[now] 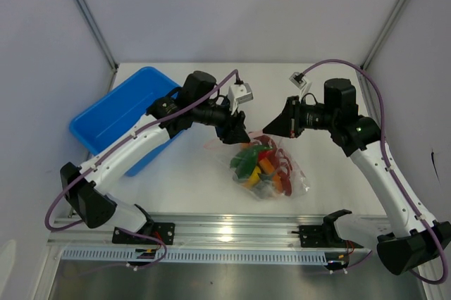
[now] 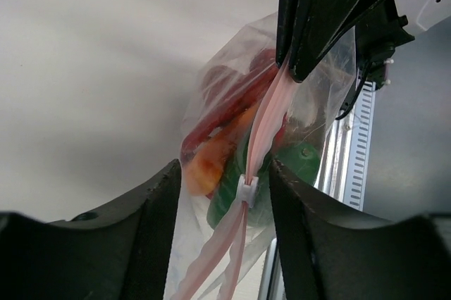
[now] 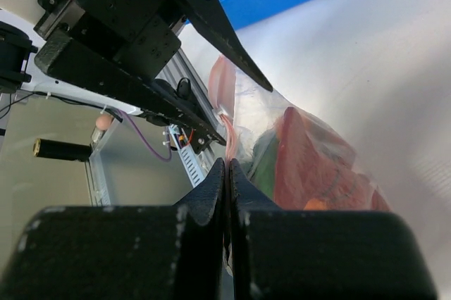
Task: Place the food in the zip-top bag and seal the zipper
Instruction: Zip the zipper food storage bag at the center of the board.
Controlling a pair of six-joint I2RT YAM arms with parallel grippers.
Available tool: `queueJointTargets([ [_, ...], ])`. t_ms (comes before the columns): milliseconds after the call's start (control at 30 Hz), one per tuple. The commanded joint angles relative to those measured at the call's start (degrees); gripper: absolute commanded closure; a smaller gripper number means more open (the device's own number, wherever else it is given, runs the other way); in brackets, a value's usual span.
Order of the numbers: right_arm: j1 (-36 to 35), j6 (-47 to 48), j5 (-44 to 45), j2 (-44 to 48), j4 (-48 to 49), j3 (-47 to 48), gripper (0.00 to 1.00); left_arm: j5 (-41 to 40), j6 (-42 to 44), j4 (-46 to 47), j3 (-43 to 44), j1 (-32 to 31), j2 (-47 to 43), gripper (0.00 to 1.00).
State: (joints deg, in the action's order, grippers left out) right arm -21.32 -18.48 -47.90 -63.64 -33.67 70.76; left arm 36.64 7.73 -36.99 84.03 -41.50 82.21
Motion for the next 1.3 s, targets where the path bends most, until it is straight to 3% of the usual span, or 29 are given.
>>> queueJointTargets([
  [0,-0.4,-0.9,-0.9,0.4,0.8,2.8,1.00,3.0,1.9,1.8,1.3,-0.2,0.0,0.46],
  [200,-0.4,-1.1,-0.3,0.6,0.7,2.6,1.00,4.3,2.3,0.2,1.2,-0.2,0.1,0.67],
  [333,-0.3,-0.6,1.6,0.9,0.2,2.5,1.00,4.7,2.4,-2.1,1.2,-0.2,0.1,0.93],
  [400,0.0,-0.3,2.1,1.1,0.1,2.4,1.00,4.0,2.4,-4.1,1.1,-0.2,0.1,0.99],
  [833,1.6,0.9,1.3,1.3,-1.4,2.0,1.00,-9.8,1.8,-11.3,-4.0,1.7,-9.8,0.99],
  [1267,1.7,1.2,1.0,1.9,-2.0,1.9,1.00,-14.8,1.9,-14.6,-4.8,2.7,-16.5,0.99],
])
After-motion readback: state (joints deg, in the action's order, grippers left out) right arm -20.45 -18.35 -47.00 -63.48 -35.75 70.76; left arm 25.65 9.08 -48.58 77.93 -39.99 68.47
